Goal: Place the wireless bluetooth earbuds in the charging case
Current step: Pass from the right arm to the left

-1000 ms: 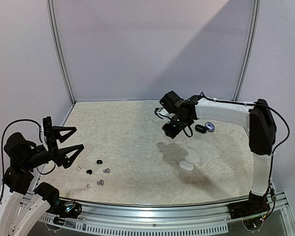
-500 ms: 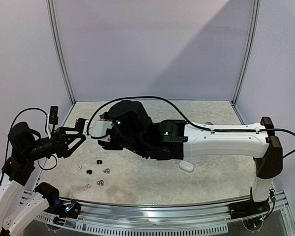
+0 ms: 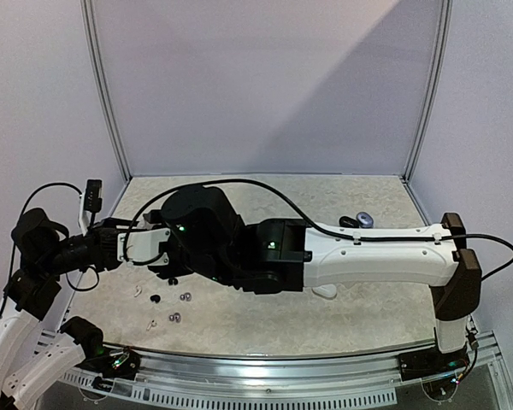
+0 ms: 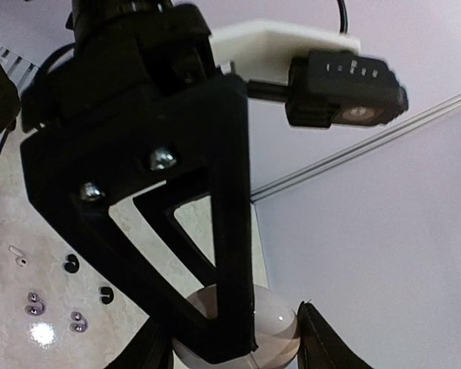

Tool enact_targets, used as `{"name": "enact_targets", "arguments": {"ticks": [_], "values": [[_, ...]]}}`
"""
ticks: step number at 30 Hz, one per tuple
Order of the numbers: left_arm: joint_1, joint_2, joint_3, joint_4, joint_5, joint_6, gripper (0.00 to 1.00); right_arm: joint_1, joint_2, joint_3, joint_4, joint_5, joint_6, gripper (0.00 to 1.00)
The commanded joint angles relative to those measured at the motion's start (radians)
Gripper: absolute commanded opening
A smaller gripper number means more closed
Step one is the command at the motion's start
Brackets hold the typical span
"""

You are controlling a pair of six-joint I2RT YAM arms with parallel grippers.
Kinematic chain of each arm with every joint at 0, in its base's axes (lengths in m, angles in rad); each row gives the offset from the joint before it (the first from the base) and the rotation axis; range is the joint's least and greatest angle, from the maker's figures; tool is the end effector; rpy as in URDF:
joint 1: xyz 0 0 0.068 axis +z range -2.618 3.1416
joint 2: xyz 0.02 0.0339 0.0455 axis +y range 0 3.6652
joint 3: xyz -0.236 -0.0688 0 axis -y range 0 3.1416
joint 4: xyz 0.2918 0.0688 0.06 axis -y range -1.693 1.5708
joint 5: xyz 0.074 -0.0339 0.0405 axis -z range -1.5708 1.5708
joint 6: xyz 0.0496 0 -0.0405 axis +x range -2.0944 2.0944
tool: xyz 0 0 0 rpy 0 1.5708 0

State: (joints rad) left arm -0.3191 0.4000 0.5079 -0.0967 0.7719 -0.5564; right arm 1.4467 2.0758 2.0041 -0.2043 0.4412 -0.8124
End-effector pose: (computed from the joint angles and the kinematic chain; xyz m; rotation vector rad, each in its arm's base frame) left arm 0.1751 -0.0943 0.2977 0.4594 1.6522 -1.2637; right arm 0.0883 0.5371 0.3266 -1.4926 1.0414 0.0408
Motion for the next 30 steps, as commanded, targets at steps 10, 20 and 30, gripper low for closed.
{"name": "enact_targets", "arguments": {"ticks": [10, 20, 30], "values": [[-0.019, 0.002, -0.007, 0.034, 0.053, 0.02, 0.0, 0.006, 0.044, 0.047, -0.002, -0.017, 0.005, 0.28], [-0.018, -0.009, 0.003, 0.071, 0.14, 0.114, 0.0, -0.112, -0.069, 0.035, -0.204, -0.303, 0.321, 0.99], [-0.018, 0.002, 0.005, 0.064, 0.182, 0.201, 0.0, -0.269, -0.154, -0.072, -0.136, -0.926, 0.775, 0.76]]}}
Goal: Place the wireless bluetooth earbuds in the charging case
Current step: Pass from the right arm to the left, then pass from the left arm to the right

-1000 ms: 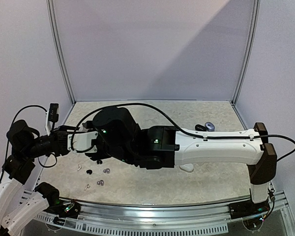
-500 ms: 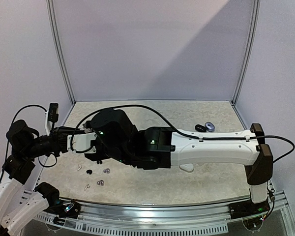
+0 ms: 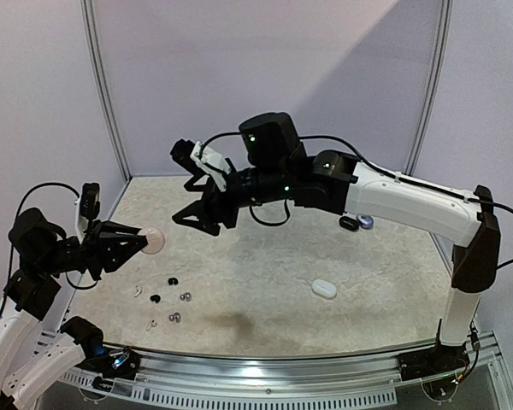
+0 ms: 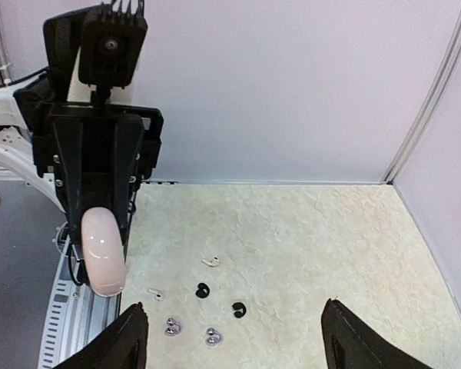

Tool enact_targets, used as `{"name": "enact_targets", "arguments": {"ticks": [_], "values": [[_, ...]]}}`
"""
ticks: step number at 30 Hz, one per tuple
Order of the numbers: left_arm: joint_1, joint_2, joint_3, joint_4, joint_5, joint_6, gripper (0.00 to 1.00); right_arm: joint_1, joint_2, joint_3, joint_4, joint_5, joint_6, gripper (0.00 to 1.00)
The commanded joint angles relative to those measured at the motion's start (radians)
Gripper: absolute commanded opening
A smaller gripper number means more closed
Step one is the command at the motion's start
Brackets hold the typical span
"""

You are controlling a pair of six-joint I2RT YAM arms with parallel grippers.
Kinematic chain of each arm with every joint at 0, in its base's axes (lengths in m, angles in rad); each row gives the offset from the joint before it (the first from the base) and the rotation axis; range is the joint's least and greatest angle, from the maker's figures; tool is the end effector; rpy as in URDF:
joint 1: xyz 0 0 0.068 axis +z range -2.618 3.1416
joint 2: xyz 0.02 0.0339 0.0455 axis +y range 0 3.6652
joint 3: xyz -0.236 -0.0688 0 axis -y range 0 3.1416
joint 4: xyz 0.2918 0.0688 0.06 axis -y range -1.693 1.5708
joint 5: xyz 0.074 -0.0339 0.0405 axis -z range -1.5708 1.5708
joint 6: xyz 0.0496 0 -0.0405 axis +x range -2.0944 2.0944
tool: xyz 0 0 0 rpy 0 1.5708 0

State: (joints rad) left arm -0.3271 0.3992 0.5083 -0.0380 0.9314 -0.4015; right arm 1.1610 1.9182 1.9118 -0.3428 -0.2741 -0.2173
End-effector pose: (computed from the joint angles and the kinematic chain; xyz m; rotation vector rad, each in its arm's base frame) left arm 0.1666 -0.0986 0.3040 0.7388 1.5000 -1.2539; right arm 0.1897 0.4703 0.3519 -1.4221 1.4221 0.8829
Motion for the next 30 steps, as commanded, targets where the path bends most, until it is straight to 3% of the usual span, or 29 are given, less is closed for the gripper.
{"name": "enact_targets", "arguments": {"ticks": [1, 7, 9, 17, 20, 22, 25, 30], "values": [[-0.01, 0.004, 0.007, 0.0, 0.022, 0.05, 0.0, 0.016, 0.023, 0.038, -0.01, -0.229, 0.19, 0.75], [-0.01, 0.007, 0.012, -0.021, 0.024, 0.075, 0.0, 0.016, 0.125, 0.137, -0.072, -0.332, 0.211, 0.74], [-0.009, 0.007, 0.013, -0.022, 0.021, 0.078, 0.0, 0.016, 0.144, 0.15, -0.068, -0.341, 0.244, 0.69], [-0.009, 0.007, 0.012, -0.029, 0.021, 0.08, 0.0, 0.016, 0.173, 0.165, -0.052, -0.363, 0.271, 0.22], [-0.01, 0.007, 0.01, -0.05, 0.012, 0.092, 0.0, 0.017, 0.164, 0.16, -0.046, -0.352, 0.264, 0.0], [-0.009, 0.011, 0.014, -0.09, -0.01, 0.108, 0.0, 0.015, 0.154, 0.145, -0.036, -0.319, 0.26, 0.0], [-0.009, 0.027, 0.053, -0.238, -0.122, 0.178, 0.39, 0.005, 0.133, 0.116, -0.029, -0.231, 0.269, 0.0], [-0.01, 0.111, 0.222, -0.539, -0.22, 0.413, 0.74, -0.041, 0.09, -0.007, 0.047, -0.123, 0.369, 0.0]]}}
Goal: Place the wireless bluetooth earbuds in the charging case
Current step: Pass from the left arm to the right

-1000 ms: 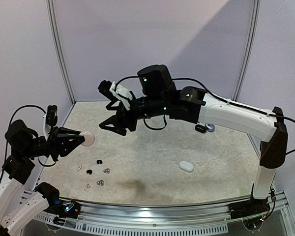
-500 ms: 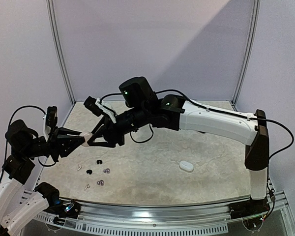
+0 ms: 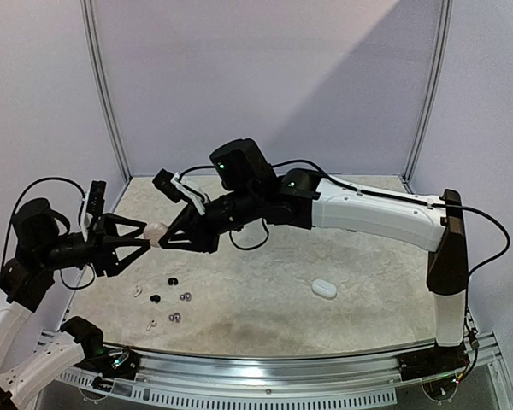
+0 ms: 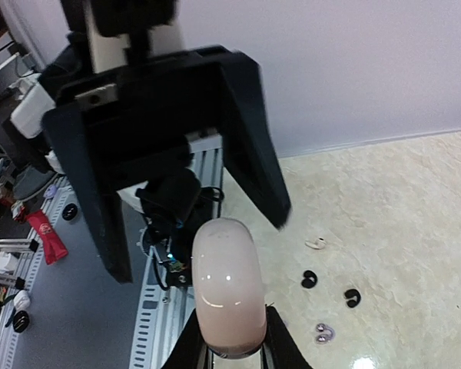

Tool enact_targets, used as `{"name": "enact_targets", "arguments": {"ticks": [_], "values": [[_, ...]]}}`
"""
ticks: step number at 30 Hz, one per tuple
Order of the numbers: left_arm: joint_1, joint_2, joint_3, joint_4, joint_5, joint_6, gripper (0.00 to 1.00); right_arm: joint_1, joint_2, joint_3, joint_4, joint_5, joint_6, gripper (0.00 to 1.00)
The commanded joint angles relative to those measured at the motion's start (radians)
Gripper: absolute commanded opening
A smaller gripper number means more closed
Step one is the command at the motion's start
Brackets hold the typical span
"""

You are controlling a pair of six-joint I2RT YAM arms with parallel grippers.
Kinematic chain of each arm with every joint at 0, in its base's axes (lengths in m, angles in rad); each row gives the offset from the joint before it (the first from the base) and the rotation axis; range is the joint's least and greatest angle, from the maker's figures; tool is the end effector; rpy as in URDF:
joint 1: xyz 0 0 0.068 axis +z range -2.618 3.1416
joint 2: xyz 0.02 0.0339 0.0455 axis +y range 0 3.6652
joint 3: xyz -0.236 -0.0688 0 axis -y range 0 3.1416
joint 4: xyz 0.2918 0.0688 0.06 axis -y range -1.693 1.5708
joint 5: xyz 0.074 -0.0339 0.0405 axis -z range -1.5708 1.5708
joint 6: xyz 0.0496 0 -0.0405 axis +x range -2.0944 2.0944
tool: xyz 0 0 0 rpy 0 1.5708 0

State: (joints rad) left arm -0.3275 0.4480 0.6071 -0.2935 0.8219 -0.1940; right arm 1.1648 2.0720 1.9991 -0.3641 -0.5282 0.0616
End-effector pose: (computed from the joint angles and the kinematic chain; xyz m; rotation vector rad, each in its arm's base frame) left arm 0.1708 -0.0964 0.3068 0.7439 1.6196 -1.0765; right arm 0.1882 0.5011 0.3096 -1.4517 1.6483 1.2717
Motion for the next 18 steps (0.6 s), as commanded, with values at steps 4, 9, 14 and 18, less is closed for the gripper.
{"name": "enact_targets", "arguments": {"ticks": [4, 9, 14, 18], "values": [[-0.008, 0.227, 0.344, -0.612, -0.261, 0.481, 0.83, -0.073, -0.116, -0.193, 0.095, 0.244, 0.146, 0.0], [0.074, 0.588, 0.575, -0.925, -0.375, 0.61, 0.75, -0.087, -0.156, -0.302, 0.09, 0.358, 0.184, 0.0], [0.095, 1.006, 0.8, -1.257, -0.654, 0.883, 0.75, -0.088, -0.206, -0.422, 0.114, 0.4, 0.206, 0.0], [0.107, 1.091, 0.665, -1.197, -0.725, 0.976, 0.79, -0.088, -0.259, -0.519, 0.148, 0.424, 0.222, 0.0]]}}
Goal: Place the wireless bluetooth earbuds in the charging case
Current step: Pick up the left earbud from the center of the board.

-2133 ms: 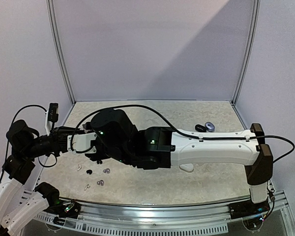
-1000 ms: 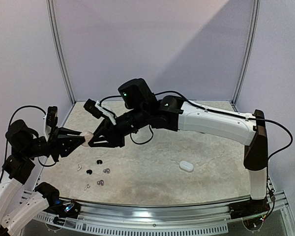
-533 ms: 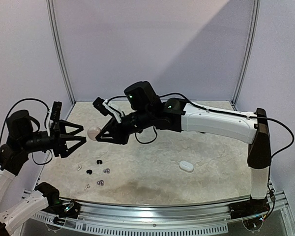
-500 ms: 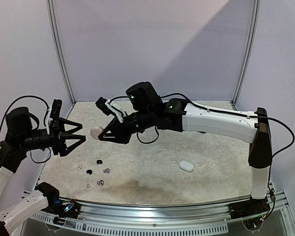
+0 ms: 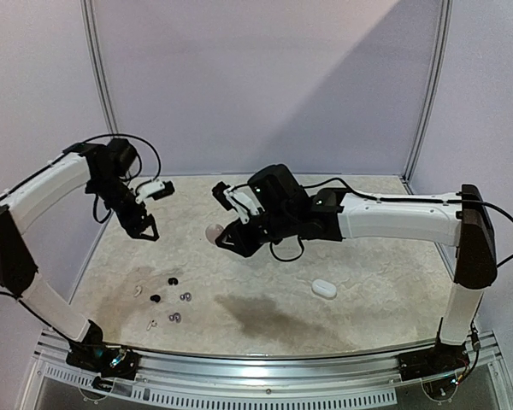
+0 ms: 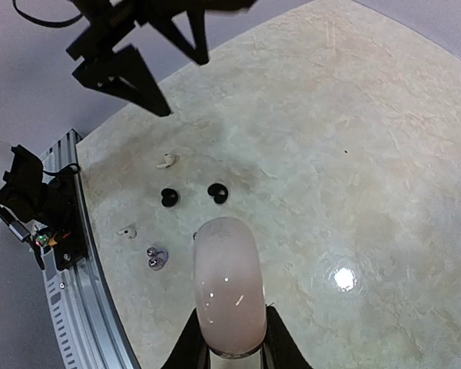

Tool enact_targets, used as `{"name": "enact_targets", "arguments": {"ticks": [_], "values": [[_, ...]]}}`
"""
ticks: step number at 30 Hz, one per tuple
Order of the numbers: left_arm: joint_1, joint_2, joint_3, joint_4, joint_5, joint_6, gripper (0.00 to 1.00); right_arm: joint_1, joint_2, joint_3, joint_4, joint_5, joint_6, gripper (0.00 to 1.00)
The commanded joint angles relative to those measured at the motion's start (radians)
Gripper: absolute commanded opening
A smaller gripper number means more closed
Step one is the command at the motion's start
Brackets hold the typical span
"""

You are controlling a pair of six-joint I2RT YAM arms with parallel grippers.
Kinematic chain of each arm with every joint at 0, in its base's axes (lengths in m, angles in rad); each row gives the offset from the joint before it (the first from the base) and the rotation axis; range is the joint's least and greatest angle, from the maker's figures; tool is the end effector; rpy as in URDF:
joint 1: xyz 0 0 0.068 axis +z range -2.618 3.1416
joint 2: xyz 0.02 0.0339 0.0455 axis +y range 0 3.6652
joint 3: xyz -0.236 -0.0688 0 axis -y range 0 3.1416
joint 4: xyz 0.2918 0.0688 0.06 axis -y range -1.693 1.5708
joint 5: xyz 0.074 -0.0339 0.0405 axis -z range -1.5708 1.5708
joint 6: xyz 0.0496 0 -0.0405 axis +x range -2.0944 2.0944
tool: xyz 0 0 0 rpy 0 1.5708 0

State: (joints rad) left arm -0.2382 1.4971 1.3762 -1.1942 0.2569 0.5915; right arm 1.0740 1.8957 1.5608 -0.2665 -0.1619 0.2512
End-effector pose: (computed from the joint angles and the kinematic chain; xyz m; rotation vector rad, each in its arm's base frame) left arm 0.3181 -0.0902 0.2552 1.1841 2.5720 -0.2960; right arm 0.2275 0.4364 0.2283 -1.0166 2.0828 0.8982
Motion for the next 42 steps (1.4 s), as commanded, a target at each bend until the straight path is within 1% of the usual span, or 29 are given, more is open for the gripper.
{"name": "enact_targets", "arguments": {"ticks": [1, 5, 8, 13, 20, 23, 26, 32, 38, 42], "values": [[0.018, 0.034, -0.145, -0.247, -0.17, 0.21, 0.78, 0.003, -0.092, -0.092, 0.055, 0.06, 0.038, 0.0], [0.034, 0.018, -0.276, -0.066, -0.196, 0.246, 0.75, 0.003, -0.119, -0.125, 0.041, 0.063, 0.047, 0.0], [0.04, 0.037, -0.353, 0.021, -0.205, 0.256, 0.69, 0.003, -0.115, -0.119, 0.031, 0.067, 0.048, 0.0], [0.049, 0.065, -0.473, 0.169, -0.189, 0.242, 0.68, 0.003, -0.088, -0.087, 0.022, 0.064, 0.055, 0.0], [0.052, 0.073, -0.514, 0.293, -0.17, 0.189, 0.69, 0.004, -0.057, -0.044, -0.019, 0.066, 0.054, 0.0], [0.053, 0.096, -0.529, 0.337, -0.187, 0.174, 0.67, 0.004, -0.053, -0.043, -0.021, 0.071, 0.053, 0.0], [0.054, 0.119, -0.532, 0.357, -0.213, 0.162, 0.63, 0.004, -0.049, -0.037, -0.025, 0.071, 0.049, 0.0], [0.06, 0.12, -0.535, 0.343, -0.218, 0.162, 0.56, 0.003, -0.044, -0.028, -0.043, 0.074, 0.037, 0.0], [0.08, 0.124, -0.538, 0.287, -0.221, 0.17, 0.51, 0.003, -0.043, -0.027, -0.045, 0.071, 0.03, 0.0], [0.093, 0.118, -0.54, 0.272, -0.219, 0.166, 0.51, 0.003, -0.038, -0.02, -0.045, 0.069, 0.024, 0.0]]}}
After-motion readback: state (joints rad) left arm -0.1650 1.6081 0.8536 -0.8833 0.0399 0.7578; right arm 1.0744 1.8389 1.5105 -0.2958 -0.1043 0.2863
